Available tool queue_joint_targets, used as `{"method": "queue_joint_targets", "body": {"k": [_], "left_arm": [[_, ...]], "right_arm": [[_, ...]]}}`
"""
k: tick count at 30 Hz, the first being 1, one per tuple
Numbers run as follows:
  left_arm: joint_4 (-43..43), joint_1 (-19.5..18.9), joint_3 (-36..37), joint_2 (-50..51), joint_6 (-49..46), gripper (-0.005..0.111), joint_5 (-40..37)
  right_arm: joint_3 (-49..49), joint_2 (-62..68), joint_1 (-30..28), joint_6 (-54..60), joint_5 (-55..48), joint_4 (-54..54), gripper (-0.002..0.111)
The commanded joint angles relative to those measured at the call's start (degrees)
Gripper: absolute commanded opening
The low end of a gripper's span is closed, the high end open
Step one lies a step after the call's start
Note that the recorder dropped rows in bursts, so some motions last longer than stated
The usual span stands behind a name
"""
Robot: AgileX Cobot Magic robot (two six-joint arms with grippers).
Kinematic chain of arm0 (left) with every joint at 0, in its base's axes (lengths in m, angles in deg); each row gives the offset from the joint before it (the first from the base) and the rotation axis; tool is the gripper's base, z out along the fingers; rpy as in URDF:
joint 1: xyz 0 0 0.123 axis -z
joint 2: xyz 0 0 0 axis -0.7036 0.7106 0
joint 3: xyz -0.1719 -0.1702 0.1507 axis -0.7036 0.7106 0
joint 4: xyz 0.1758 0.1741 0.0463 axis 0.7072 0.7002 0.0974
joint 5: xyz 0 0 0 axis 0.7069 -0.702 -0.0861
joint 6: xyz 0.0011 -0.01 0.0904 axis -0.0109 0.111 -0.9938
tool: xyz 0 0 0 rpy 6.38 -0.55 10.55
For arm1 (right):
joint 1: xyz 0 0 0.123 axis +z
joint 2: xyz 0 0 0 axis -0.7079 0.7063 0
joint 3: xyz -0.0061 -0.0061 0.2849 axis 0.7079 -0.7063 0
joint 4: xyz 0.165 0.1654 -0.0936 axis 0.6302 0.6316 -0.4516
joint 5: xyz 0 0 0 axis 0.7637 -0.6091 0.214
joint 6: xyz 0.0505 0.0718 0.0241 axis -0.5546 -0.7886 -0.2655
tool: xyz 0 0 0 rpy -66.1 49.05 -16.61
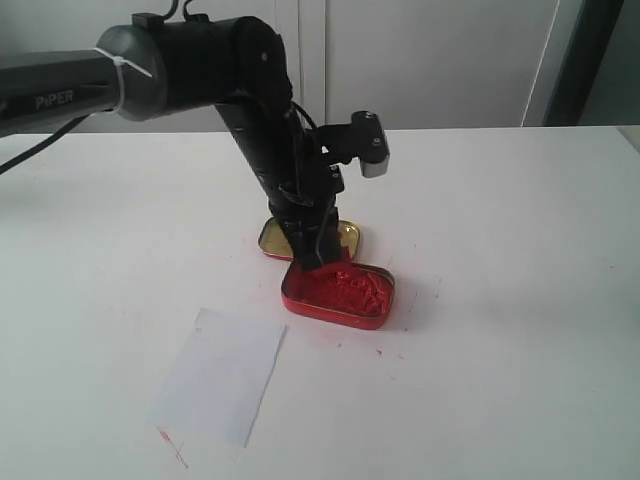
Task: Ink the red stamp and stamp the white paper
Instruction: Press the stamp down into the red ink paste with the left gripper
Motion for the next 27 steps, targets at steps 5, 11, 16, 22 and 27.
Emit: {"method": "queue_joint_targets", "body": {"k": [5,11,16,22,27], "left_arm": [[-1.39,-2.77,-0.79,1.64,-0.05,0.0,-4.91],[-2.16,-2.66,-4.89,5.31,0.93,0.0,-6.46],[-3.61,-2.66,-6.27,7.24,0.93,0.0,-4.35],[-3.84,-2.22,-6.37,8.66,0.44,0.0,-3.44],[-3.72,-2.22,-6.37,8.64,-0.06,0.0,-1.28]], "right_arm": [[-0.28,-0.25,-0.34,0.01,0.83,-0.47,0.0],[-0.28,-0.25,-0.34,0.01,0.83,-0.47,0.0],[-0.28,-0.25,-0.34,0.01,0.83,-0.47,0.0],[-0.28,-0.25,-0.34,0.01,0.83,-0.47,0.0],[-0.28,-0.25,-0.34,0.01,0.83,-0.47,0.0]]}}
